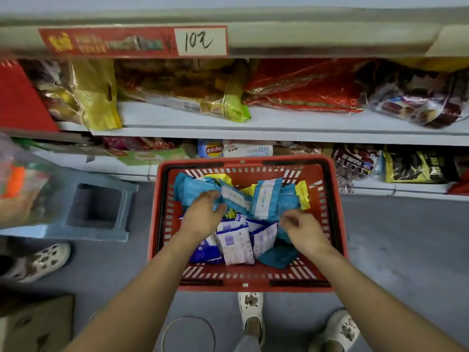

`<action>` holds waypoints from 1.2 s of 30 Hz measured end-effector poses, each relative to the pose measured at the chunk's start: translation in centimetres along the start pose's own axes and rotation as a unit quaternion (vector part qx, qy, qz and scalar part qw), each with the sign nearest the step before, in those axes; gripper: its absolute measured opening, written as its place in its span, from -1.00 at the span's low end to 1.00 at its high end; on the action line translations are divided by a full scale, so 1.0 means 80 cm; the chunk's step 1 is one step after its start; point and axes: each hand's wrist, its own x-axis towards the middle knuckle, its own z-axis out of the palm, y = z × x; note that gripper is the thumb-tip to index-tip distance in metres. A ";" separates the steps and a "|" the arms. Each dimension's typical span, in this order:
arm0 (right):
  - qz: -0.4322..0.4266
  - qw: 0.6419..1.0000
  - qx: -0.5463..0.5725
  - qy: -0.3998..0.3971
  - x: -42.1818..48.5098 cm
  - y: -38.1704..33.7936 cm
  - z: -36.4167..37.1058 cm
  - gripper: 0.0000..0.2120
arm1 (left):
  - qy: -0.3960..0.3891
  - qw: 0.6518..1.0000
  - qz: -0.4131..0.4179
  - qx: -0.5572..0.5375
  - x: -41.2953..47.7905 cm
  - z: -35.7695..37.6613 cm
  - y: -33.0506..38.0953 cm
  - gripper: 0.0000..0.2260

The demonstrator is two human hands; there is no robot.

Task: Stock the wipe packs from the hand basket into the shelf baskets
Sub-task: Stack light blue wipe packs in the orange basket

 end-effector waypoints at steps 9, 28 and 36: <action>-0.200 0.864 -0.461 -0.016 0.057 -0.019 0.021 -0.13 | 0.049 0.894 0.210 0.392 0.047 0.043 -0.021 -0.50; -0.380 0.896 -0.061 0.221 -0.147 0.030 -0.151 -0.59 | -0.079 0.773 -0.087 -0.624 -0.174 0.077 0.241 -0.82; -0.366 0.878 -0.030 0.306 -0.229 0.113 -0.340 -0.67 | -0.076 0.818 0.052 -0.568 -0.262 0.142 0.431 -0.80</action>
